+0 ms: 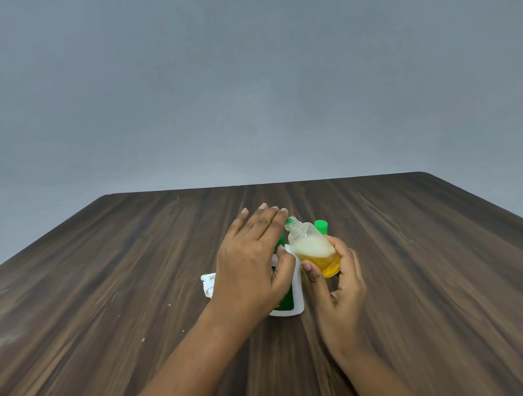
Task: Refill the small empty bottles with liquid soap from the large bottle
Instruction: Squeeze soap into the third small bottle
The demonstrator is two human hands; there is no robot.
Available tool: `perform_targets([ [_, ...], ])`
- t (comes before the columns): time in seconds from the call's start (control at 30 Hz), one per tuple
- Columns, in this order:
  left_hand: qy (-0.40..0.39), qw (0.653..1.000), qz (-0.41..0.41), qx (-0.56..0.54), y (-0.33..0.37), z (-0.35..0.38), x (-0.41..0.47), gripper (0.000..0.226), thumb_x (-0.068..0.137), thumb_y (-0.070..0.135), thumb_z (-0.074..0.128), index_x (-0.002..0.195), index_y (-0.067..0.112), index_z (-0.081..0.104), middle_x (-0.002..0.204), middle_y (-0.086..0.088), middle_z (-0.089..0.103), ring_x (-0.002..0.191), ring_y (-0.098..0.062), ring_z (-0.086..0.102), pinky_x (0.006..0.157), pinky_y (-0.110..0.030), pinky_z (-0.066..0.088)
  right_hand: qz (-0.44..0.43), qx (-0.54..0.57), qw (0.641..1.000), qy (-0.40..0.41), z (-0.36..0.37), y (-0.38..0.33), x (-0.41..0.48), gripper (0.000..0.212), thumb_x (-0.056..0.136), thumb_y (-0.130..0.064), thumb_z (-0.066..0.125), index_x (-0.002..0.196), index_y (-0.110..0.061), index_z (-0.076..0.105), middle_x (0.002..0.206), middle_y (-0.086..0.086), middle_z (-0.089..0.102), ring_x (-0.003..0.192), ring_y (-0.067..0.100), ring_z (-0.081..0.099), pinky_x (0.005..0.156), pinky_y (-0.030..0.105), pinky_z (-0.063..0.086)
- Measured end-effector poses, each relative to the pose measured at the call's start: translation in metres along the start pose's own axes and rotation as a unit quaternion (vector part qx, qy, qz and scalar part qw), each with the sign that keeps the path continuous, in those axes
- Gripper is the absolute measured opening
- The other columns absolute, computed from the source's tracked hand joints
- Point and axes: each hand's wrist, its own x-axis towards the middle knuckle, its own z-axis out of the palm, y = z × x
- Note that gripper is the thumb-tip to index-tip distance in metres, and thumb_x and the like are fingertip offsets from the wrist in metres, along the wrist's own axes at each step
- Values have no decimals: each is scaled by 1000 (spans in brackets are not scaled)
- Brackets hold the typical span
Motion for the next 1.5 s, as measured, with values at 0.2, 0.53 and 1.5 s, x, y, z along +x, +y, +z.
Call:
perform_targets([
  [0.2, 4, 1000, 3, -2, -4, 1, -2, 51, 82, 23, 39, 124, 5, 62, 126, -7, 63, 122, -20, 55, 110, -35, 32, -2, 7, 1000, -3, 0, 0, 1, 54, 86, -38, 58, 125, -1, 54, 115, 7, 58, 103, 11, 59, 76, 9, 48],
  [0.53, 9, 1000, -1, -15, 0, -3, 1, 48, 83, 23, 40, 119, 6, 66, 121, -6, 66, 119, -18, 58, 110, -36, 33, 0, 10, 1000, -5, -1, -2, -1, 54, 86, -39, 58, 126, -2, 53, 114, 6, 58, 104, 9, 59, 76, 9, 48],
  [1.5, -14, 999, -8, -29, -1, -1, -1, 53, 84, 33, 42, 125, 6, 62, 127, -6, 62, 126, -19, 52, 114, -34, 25, 7, 15, 1000, -1, 0, -3, -1, 51, 87, -39, 57, 125, -5, 54, 114, 2, 58, 104, 11, 59, 77, 10, 48],
])
